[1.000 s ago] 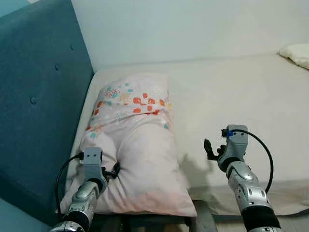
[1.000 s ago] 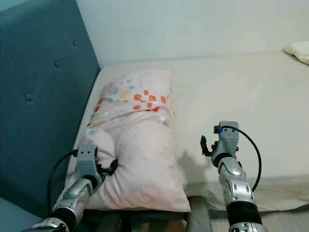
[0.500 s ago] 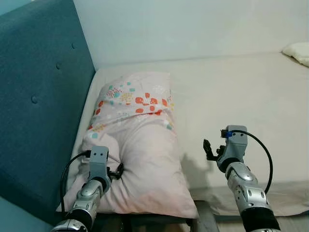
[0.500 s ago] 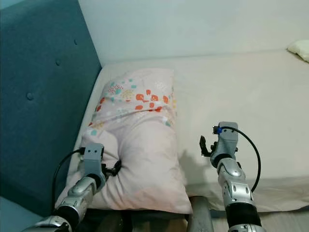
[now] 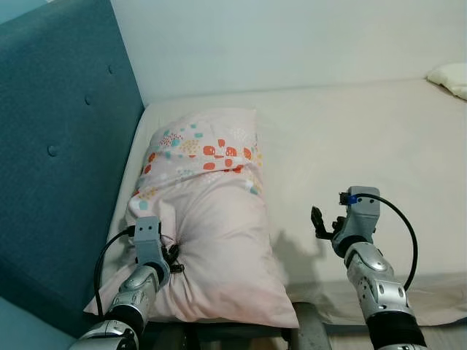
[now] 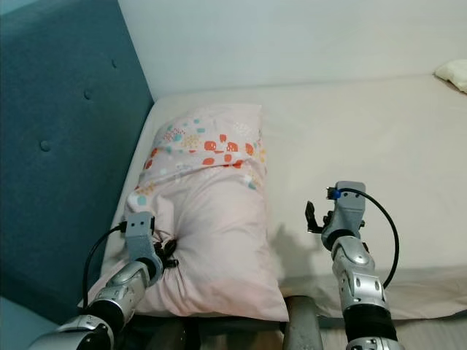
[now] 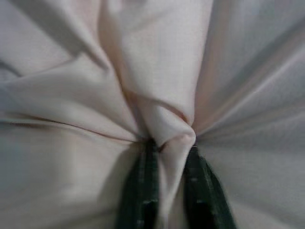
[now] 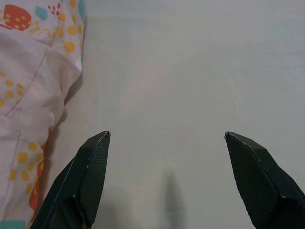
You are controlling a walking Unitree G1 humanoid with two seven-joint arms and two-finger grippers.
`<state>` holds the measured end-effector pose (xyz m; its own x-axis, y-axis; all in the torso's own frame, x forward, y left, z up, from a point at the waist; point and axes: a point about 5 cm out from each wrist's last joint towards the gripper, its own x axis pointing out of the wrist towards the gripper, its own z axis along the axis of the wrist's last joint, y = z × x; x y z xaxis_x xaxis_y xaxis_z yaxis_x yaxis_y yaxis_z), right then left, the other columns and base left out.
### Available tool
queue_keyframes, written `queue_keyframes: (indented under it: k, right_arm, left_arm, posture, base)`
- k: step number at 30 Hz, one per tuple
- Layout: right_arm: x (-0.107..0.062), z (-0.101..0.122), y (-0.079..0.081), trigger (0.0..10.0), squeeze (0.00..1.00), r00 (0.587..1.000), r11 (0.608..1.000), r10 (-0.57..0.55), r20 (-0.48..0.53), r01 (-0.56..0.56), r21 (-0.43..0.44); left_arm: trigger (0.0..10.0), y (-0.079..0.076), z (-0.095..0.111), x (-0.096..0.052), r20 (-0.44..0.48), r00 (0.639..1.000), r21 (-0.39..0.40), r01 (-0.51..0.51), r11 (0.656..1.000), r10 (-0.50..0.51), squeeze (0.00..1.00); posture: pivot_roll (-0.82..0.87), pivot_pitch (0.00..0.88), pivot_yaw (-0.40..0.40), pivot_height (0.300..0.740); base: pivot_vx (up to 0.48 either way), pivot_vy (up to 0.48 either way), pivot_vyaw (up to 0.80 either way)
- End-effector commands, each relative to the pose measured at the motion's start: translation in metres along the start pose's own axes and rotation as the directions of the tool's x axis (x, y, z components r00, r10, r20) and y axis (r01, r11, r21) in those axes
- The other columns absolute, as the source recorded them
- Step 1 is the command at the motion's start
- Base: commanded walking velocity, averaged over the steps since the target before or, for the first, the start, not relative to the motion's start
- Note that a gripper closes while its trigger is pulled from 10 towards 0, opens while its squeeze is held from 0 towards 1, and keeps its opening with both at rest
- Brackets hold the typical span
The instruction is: Clean up the room
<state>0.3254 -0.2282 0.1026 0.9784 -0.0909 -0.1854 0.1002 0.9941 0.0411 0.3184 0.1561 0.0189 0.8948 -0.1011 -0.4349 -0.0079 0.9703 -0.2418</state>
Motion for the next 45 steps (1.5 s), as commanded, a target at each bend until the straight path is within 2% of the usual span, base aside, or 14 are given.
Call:
queue_keyframes:
  k: [1,11,14,18,20,25,27,29,30,31,34,35,40,45]
  right_arm:
    - [0.001,0.007,0.002,10.0,0.00,1.000,1.000,0.007,0.020,-0.007,0.020]
    - [0.003,0.016,0.000,10.0,0.00,0.999,1.000,-0.003,0.048,0.001,0.028]
    - [0.004,0.020,-0.001,10.0,0.00,0.998,1.000,-0.006,0.057,0.004,0.031]
    - [0.005,0.022,0.000,10.0,0.00,0.998,0.999,-0.006,0.064,0.004,0.034]
    - [0.007,0.026,0.001,10.0,0.00,0.997,0.999,-0.003,0.075,0.000,0.035]
    - [0.007,0.031,0.002,10.0,0.00,0.996,0.999,0.000,0.087,-0.003,0.034]
    - [0.009,0.037,0.001,10.0,0.00,0.995,0.999,0.001,0.102,-0.004,0.032]
    - [0.009,0.037,0.001,10.0,0.00,0.995,0.999,0.001,0.102,-0.004,0.032]
    - [0.009,0.040,0.001,10.0,0.00,0.994,0.999,0.002,0.111,-0.006,0.032]
    - [0.009,0.040,0.001,10.0,0.00,0.994,0.999,0.002,0.111,-0.006,0.032]
    - [0.011,0.043,0.005,10.0,0.00,0.993,0.999,0.017,0.120,-0.021,0.034]
    - [0.012,0.044,0.010,10.0,0.00,0.992,0.999,0.036,0.124,-0.041,0.035]
    - [0.015,0.046,0.017,10.0,0.00,0.990,0.997,0.063,0.126,-0.068,0.036]
    - [0.016,0.047,0.022,10.0,0.00,0.989,0.996,0.080,0.125,-0.085,0.035]
  left_arm:
    - [0.0,-0.001,-0.017,-0.003,-0.088,0.996,-0.036,0.010,0.999,-0.013,0.00]
    - [0.0,-0.023,0.031,0.008,0.123,0.986,-0.191,0.135,0.972,-0.113,0.00]
    - [0.0,-0.041,0.078,0.010,0.322,0.931,-0.264,0.260,0.929,-0.170,0.00]
    - [0.0,-0.049,0.111,0.009,0.434,0.885,-0.273,0.309,0.911,-0.170,0.00]
    - [0.0,-0.045,0.156,0.002,0.568,0.818,-0.273,0.296,0.915,-0.095,0.00]
    - [0.0,-0.028,0.198,-0.010,0.672,0.740,-0.282,0.206,0.937,0.040,0.00]
    - [0.0,0.007,0.239,-0.032,0.759,0.606,-0.302,0.006,0.953,0.236,0.00]
    - [0.0,0.007,0.239,-0.032,0.759,0.606,-0.302,0.006,0.953,0.236,0.00]
    - [0.0,0.029,0.257,-0.048,0.790,0.505,-0.332,-0.127,0.935,0.349,0.00]
    - [0.0,0.029,0.257,-0.048,0.790,0.505,-0.332,-0.127,0.935,0.349,0.00]
    - [0.0,0.047,0.264,-0.063,0.801,0.411,-0.364,-0.243,0.899,0.435,0.00]
    - [0.0,0.059,0.261,-0.074,0.800,0.349,-0.398,-0.300,0.867,0.487,0.00]
    - [0.0,0.073,0.242,-0.081,0.767,0.307,-0.464,-0.340,0.818,0.563,0.00]
    - [0.0,0.079,0.216,-0.081,0.729,0.315,-0.488,-0.384,0.784,0.608,0.00]
  posture:
    - [-0.11,0.151,0.081,0.582]
    - [-0.11,0.141,0.082,0.582]
    - [-0.11,0.133,0.078,0.582]
    - [-0.11,0.130,0.078,0.582]
    - [-0.12,0.126,0.076,0.582]
    - [-0.12,0.124,0.073,0.582]
    - [-0.12,0.117,0.072,0.582]
    - [-0.12,0.117,0.072,0.582]
    - [-0.12,0.117,0.072,0.582]
    - [-0.12,0.117,0.072,0.582]
    - [-0.11,0.111,0.063,0.582]
    - [-0.09,0.109,0.055,0.582]
    - [-0.08,0.109,0.047,0.582]
    - [-0.07,0.111,0.046,0.582]
  base:
    - [0.000,0.000,0.00]
    - [0.000,0.000,0.00]
    - [0.000,0.000,0.00]
    - [0.000,0.000,0.00]
    - [0.000,0.000,0.00]
    - [0.000,0.000,0.00]
    - [0.000,0.000,0.00]
    - [0.000,0.000,0.00]
    - [0.000,0.000,0.00]
    - [0.000,0.000,0.00]
    - [0.000,0.000,0.00]
    - [0.000,0.000,0.00]
    - [0.000,0.000,0.00]
    - [0.000,0.000,0.00]
